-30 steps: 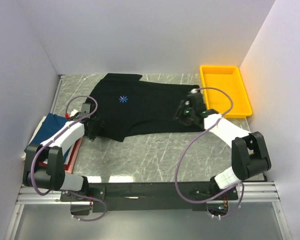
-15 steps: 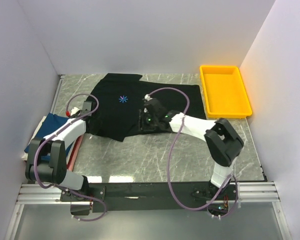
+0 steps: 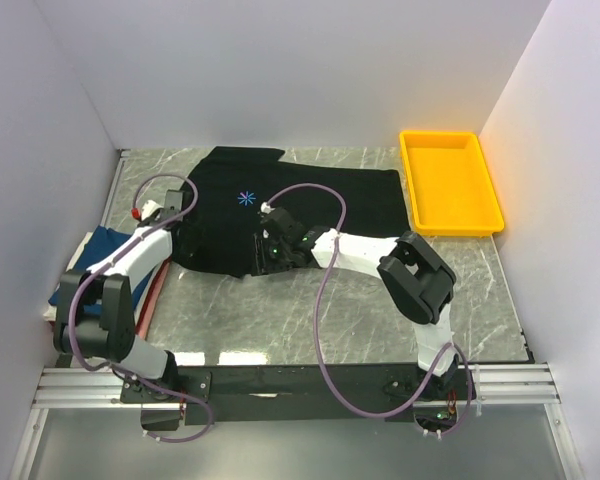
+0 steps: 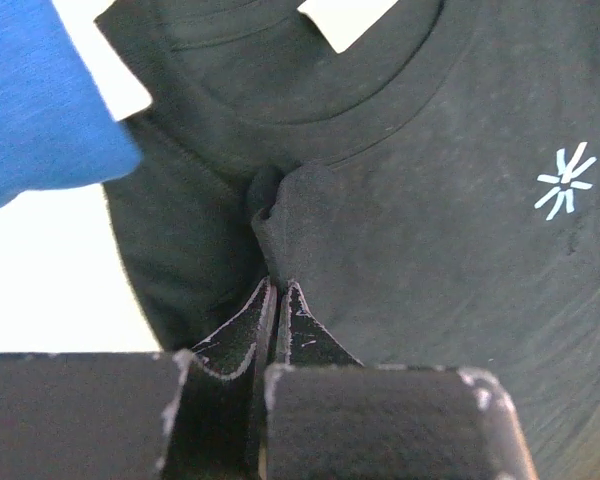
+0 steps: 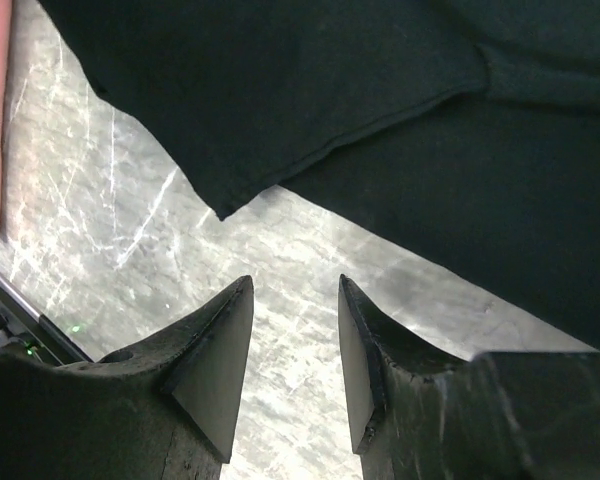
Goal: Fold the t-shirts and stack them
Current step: Fold the tshirt
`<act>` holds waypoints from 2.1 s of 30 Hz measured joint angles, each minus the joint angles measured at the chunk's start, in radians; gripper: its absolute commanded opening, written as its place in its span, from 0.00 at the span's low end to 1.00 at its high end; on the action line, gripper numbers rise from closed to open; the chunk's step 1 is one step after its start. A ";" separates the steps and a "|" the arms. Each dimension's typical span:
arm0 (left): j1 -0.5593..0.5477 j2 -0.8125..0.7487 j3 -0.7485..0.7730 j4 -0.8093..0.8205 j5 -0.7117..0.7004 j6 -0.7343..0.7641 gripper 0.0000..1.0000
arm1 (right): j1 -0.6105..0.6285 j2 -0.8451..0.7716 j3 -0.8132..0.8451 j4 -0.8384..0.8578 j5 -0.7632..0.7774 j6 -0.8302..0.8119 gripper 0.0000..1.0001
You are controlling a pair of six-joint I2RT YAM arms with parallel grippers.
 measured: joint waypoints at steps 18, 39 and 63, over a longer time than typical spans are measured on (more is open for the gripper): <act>0.000 0.336 0.387 -0.033 0.038 0.019 0.01 | -0.031 -0.003 0.007 -0.012 0.040 -0.004 0.47; 0.000 0.544 0.614 -0.028 0.154 0.064 0.01 | -0.108 -0.032 0.060 -0.019 0.062 -0.053 0.47; 0.053 0.447 0.535 0.044 0.256 0.151 0.80 | 0.025 0.386 0.615 -0.099 0.188 -0.274 0.50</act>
